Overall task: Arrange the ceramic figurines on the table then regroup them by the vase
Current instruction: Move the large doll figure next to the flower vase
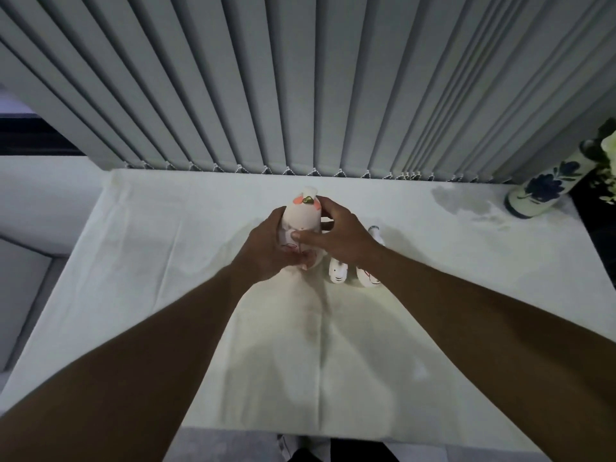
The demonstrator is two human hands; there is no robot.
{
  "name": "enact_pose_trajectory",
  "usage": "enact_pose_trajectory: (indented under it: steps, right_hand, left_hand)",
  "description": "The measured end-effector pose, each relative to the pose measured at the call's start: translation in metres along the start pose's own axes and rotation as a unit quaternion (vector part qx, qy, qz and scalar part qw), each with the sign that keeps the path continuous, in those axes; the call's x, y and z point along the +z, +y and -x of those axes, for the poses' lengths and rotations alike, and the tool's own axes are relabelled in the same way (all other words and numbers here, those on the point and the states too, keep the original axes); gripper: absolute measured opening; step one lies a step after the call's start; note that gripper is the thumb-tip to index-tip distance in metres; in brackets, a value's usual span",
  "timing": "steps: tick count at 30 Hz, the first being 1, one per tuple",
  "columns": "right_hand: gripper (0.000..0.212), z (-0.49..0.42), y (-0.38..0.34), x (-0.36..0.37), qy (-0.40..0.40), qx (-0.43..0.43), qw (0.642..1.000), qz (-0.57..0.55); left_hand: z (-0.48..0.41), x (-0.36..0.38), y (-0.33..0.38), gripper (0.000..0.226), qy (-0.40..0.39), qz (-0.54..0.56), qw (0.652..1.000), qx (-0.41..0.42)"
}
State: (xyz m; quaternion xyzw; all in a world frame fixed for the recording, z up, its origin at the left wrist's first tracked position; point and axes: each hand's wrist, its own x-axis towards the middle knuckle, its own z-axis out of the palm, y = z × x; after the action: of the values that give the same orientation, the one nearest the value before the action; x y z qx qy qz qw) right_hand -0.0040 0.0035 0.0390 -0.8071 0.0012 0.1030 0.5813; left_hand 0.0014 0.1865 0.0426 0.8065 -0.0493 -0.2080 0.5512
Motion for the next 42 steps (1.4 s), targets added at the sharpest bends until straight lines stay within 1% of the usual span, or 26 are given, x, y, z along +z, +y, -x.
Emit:
enact_pose_trajectory:
  steps: [4, 10, 15, 19, 24, 29, 32, 35, 36, 38, 39, 40, 41, 42]
  right_hand:
    - [0.065, -0.012, -0.005, -0.022, 0.015, -0.01, 0.999, -0.029]
    - [0.076, -0.02, 0.003, -0.089, 0.069, -0.014, 0.996, -0.048]
    - [0.074, -0.011, 0.027, -0.163, 0.126, -0.005, 0.991, -0.048]
    - [0.074, -0.001, 0.054, -0.218, 0.168, 0.012, 0.985, -0.045]
    - [0.079, 0.009, 0.086, -0.269, 0.202, 0.024, 0.978, -0.039]
    - [0.083, 0.009, 0.114, -0.294, 0.225, 0.037, 0.973, -0.03]
    - [0.076, 0.009, 0.123, -0.298, 0.232, 0.047, 0.97, -0.051]
    - [0.068, 0.013, 0.127, -0.296, 0.223, 0.067, 0.971, -0.054]
    - [0.07, 0.019, 0.13, -0.294, 0.22, 0.073, 0.972, -0.047]
    - [0.081, 0.036, 0.144, -0.284, 0.24, 0.113, 0.964, -0.011]
    - [0.084, 0.048, 0.156, -0.278, 0.258, 0.134, 0.956, 0.035]
    - [0.085, 0.061, 0.172, -0.271, 0.27, 0.145, 0.945, 0.11]
    - [0.09, 0.073, 0.19, -0.265, 0.255, 0.159, 0.931, 0.206]
    - [0.095, 0.084, 0.207, -0.258, 0.215, 0.18, 0.915, 0.289]
  left_hand:
    - [-0.018, 0.003, 0.025, 0.075, 0.017, -0.011, 1.0, 0.016]
    - [-0.064, 0.044, 0.068, 0.078, -0.01, -0.055, 0.996, 0.064]
    - [-0.112, 0.108, 0.101, 0.084, -0.063, -0.081, 0.99, 0.093]
    - [-0.144, 0.168, 0.119, 0.079, -0.114, -0.059, 0.988, 0.088]
    - [-0.173, 0.227, 0.132, 0.08, -0.137, -0.068, 0.983, 0.101]
    - [-0.187, 0.259, 0.137, 0.078, -0.139, -0.083, 0.98, 0.115]
    - [-0.192, 0.265, 0.137, 0.076, -0.134, -0.094, 0.979, 0.124]
    - [-0.195, 0.268, 0.135, 0.076, -0.149, -0.062, 0.98, 0.115]
    - [-0.196, 0.268, 0.135, 0.077, -0.152, -0.052, 0.981, 0.111]
    - [-0.196, 0.269, 0.132, 0.08, -0.158, -0.039, 0.982, 0.101]
    - [-0.198, 0.269, 0.128, 0.083, -0.157, -0.044, 0.981, 0.1]
    - [-0.198, 0.27, 0.127, 0.087, -0.154, -0.05, 0.982, 0.1]
    - [-0.199, 0.271, 0.124, 0.088, -0.15, -0.056, 0.982, 0.098]
    - [-0.2, 0.272, 0.123, 0.087, -0.145, -0.057, 0.983, 0.095]
